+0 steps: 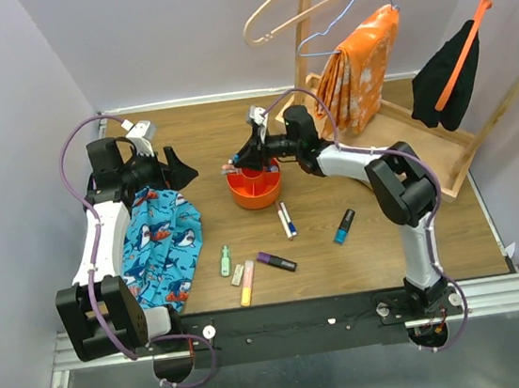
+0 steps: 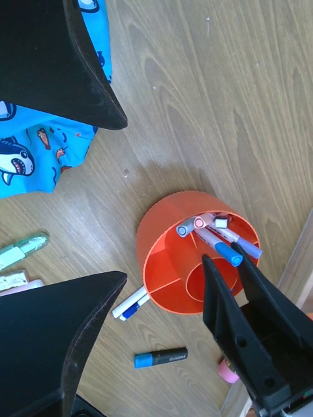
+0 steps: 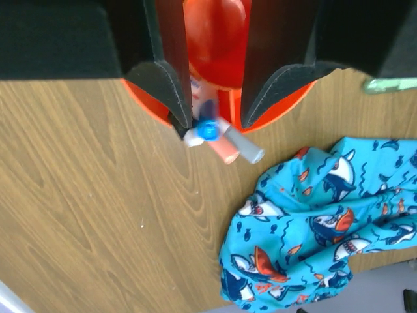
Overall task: Sort the stationery into containers
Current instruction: Place the pen in the storage box, then move the pen to the center of the board.
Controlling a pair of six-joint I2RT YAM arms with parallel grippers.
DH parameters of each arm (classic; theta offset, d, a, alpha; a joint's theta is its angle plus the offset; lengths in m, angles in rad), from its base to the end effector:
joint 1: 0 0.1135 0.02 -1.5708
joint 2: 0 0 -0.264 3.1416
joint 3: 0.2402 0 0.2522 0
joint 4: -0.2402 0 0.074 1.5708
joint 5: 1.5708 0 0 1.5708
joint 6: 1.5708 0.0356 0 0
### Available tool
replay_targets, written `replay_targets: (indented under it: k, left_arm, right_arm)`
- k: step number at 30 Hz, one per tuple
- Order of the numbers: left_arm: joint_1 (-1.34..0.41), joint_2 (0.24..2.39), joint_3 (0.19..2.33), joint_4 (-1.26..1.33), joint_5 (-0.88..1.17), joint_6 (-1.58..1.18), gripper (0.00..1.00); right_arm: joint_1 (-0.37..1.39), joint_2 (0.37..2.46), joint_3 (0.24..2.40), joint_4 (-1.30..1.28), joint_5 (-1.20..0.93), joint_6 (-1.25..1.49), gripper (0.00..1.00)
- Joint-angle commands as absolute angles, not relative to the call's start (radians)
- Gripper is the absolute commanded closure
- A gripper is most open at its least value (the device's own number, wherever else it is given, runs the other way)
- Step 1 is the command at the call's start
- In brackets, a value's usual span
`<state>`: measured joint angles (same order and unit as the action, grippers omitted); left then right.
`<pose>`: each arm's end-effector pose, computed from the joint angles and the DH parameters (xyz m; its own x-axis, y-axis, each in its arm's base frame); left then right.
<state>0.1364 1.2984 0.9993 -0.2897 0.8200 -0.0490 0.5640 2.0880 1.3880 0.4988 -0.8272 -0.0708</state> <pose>0.2834 0.0126 0.2983 -0.5745 -0.1126 -0.8107 0.4821 0.7539 -0.4463 0.3855 0.2748 0.2114 -0.0998 -0.1198 -0.9878 -0.9809 0.1786 0.0774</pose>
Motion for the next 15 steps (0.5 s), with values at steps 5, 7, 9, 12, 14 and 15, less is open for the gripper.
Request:
replay_targets:
  k: [5,7,9,12,14,15]
  left_arm:
    - [0.143,1.181,0.942,-0.259,0.824,-0.098,0.01]
    - [0.141,1.158,0.927,-0.255,0.821,-0.117,0.01]
    - [0.138,1.128,0.902,-0.259,0.805,-0.118,0.01]
    - [0.137,1.104,0.9,-0.293,0.807,-0.098,0.01]
    - [0.135,1.104,0.916,-0.327,0.815,-0.075,0.01]
    - [0.137,1.108,0.92,-0.333,0.819,-0.068,0.01]
  right_arm:
    - [0.578,1.795,1.322,0.241,-0.77,-0.184,0.56]
    - [0.58,1.692,1.272,0.119,-0.733,-0.199,0.56]
    - [0.58,1.619,1.221,-0.028,-0.723,-0.24,0.56]
    - [0.581,1.504,1.14,-0.356,-0.762,-0.491,0.57]
    - [0.581,1.471,1.112,-0.516,-0.756,-0.621,0.57]
    - [0.583,1.473,1.108,-0.635,-0.744,-0.709,0.58]
